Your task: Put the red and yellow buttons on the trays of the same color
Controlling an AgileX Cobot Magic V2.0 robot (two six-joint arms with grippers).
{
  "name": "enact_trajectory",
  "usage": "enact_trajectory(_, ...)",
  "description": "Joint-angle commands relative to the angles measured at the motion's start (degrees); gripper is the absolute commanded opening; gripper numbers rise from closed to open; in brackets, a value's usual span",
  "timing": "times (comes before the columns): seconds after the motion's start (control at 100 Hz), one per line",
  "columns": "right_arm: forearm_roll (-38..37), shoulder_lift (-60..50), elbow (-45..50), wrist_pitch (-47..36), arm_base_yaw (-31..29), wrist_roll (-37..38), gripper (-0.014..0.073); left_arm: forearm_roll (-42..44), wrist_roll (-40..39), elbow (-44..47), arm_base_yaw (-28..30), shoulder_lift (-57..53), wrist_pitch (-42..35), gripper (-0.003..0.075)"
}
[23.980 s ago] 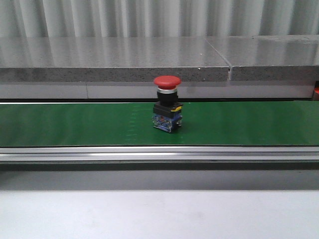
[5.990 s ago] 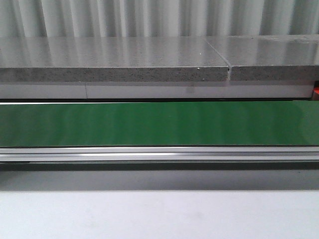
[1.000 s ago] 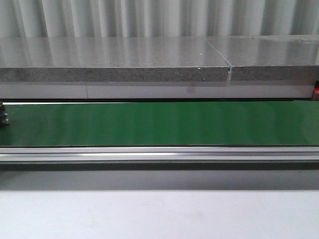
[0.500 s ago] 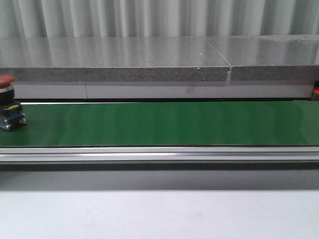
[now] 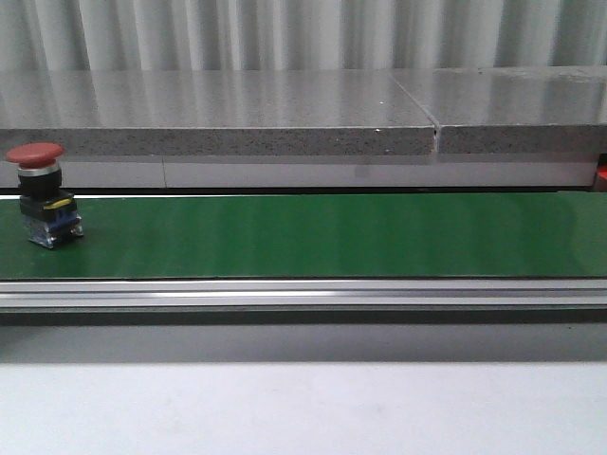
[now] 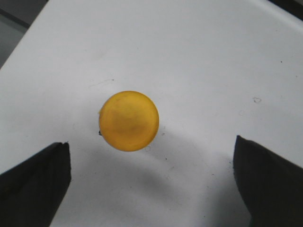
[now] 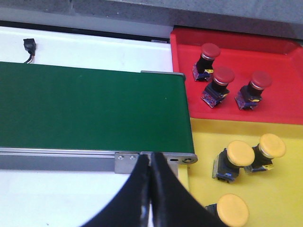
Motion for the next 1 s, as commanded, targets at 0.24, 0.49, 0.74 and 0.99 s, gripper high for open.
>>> enact_trajectory(0.24,-0.57,0.19,-1.22,-3.85,0.18,-0.36,-0.0071,3.33,-3.5,-8.02,0.19,3.49,-0.13,0.0659)
enact_trajectory(0.49,-0.57,0.19,-1.22,-3.85,0.18,-0.36,-0.0071,3.46,-4.48,-10.48,0.19,7.09,0.81,0.0659)
enact_trajectory(0.74,-0.57,0.19,-1.22,-3.85,0.18,-0.36,-0.0071,3.46,-4.48,-10.48,0.19,7.36,-0.14,0.0572)
enact_trajectory(0.99,-0.57,0.19,-1.22,-3.85,0.18,-0.36,-0.0071,3.46,-4.48,-10.48,0.08,7.36,-0.47,0.015)
